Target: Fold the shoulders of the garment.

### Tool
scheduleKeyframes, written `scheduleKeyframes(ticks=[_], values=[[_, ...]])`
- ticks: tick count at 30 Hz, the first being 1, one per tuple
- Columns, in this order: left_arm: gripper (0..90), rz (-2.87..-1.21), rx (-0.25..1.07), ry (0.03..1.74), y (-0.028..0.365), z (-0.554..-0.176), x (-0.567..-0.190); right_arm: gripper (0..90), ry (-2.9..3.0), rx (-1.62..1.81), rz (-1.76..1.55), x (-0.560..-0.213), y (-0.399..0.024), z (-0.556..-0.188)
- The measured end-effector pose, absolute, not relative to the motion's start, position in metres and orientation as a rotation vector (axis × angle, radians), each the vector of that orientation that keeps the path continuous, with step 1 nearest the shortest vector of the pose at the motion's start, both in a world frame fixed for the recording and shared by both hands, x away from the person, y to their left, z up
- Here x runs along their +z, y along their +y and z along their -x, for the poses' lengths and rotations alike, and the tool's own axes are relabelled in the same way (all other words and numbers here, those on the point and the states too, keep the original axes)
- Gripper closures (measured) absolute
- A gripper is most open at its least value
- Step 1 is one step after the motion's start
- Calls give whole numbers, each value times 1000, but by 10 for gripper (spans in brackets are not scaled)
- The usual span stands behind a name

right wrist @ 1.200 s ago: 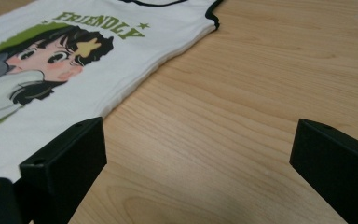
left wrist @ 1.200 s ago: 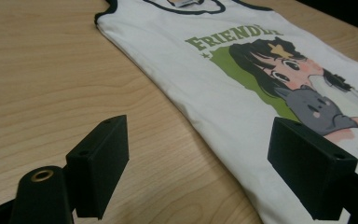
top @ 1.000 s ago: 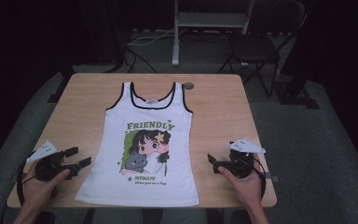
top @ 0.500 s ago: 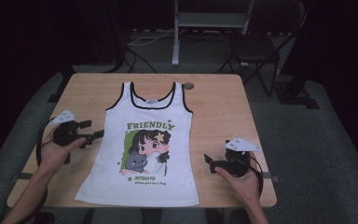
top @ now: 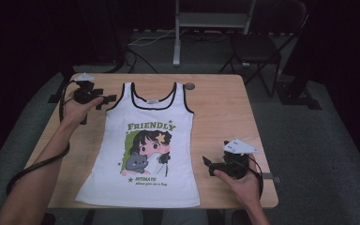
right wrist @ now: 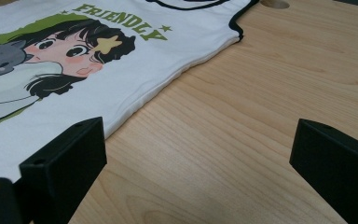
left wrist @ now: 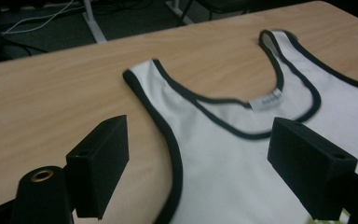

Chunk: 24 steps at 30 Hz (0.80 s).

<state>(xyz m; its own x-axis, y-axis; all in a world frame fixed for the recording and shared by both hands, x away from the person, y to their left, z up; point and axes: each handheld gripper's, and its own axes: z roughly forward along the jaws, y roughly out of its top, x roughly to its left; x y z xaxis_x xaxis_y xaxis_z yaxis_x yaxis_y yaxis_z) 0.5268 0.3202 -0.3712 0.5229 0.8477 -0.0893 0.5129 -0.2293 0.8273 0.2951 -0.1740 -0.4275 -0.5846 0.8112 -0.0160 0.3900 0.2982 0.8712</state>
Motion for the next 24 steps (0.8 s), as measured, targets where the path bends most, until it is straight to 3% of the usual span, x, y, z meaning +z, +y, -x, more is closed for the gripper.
scheduleKeyframes(ticks=[11,24], values=[[201,-1901,459,1182,309,-578,-374,33,2112,1227,-1070,-427,-177,-295],[201,-1948,441,1249,298,-605,-398,33,2140,1216,-1040,-431,-172,-296]])
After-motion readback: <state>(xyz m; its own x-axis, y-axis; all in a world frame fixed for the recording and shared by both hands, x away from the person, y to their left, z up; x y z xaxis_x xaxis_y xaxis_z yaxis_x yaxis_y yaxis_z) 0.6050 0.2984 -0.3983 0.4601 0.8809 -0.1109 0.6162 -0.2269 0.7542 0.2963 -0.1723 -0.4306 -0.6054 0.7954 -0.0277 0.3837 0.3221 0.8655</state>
